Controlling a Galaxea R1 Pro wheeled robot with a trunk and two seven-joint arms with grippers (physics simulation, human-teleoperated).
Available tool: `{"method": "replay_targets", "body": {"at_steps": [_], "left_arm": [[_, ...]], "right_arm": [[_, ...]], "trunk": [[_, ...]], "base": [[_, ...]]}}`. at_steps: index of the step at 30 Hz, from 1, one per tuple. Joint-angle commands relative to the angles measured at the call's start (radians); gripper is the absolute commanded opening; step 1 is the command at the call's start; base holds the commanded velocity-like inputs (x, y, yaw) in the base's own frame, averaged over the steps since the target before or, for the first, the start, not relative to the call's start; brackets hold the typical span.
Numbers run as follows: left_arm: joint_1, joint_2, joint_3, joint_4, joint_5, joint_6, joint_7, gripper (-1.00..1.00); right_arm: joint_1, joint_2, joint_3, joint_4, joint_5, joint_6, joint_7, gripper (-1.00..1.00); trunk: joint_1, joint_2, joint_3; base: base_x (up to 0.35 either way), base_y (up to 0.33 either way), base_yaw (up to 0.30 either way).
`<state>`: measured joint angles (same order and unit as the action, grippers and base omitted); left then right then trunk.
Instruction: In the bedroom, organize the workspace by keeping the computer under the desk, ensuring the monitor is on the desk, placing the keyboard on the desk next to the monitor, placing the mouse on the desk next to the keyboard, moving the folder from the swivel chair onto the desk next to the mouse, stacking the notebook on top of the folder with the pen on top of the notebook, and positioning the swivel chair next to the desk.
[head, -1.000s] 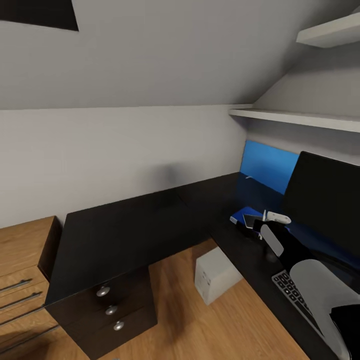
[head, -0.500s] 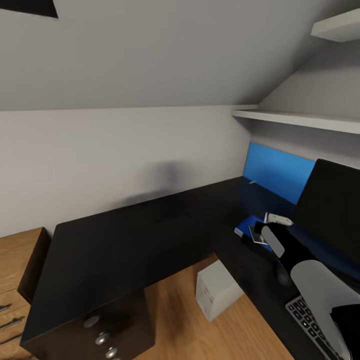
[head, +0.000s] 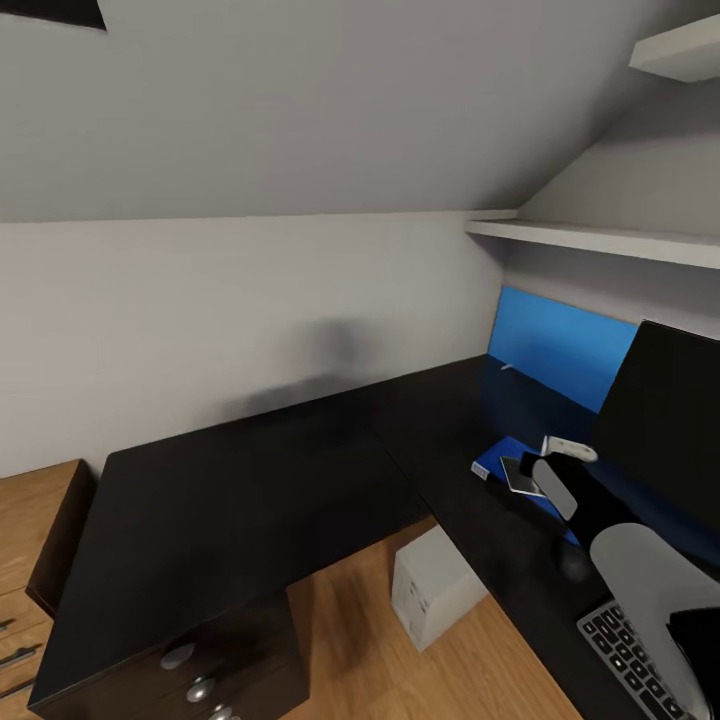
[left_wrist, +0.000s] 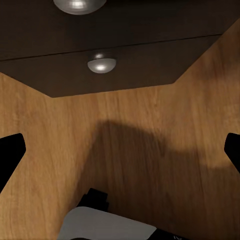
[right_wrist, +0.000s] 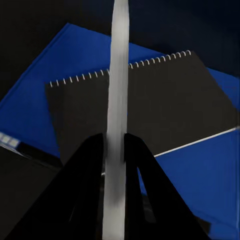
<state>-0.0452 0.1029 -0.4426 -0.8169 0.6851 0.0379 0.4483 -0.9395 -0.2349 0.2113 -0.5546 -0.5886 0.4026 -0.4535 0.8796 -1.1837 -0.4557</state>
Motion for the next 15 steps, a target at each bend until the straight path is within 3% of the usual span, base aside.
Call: {"method": "replay_targets", "body": {"at_steps": [1,8,15], "left_arm": [[-0.001,0.001,-0.005,-0.002,0.004,0.003,0.009,1.0],[-0.001,0.001,-0.005,-0.003,0.003,0.003,0.006,1.0],[-0.001,0.0,-0.004,-0.013,0.005,0.003,0.004,1.0]], "right_arm": [[-0.001,-0.006,0.008,0.001,-0.01,0.002,-0.007,-1.0],[-0.002,-0.025,0.008,0.017,-0.004,-0.011,-0.007,-1.0],[-0.002,-0.027,0.008,0.022,-0.002,-0.014,-0.007,-1.0]], "trunk": [[0.0,-0.001,-0.001],[0.0,-0.001,-0.001],[0.0,-0.001,-0.001]], "base": [[0.0,0.0,0.0],[0.0,0.0,0.0],[0.0,0.0,0.0]]}}
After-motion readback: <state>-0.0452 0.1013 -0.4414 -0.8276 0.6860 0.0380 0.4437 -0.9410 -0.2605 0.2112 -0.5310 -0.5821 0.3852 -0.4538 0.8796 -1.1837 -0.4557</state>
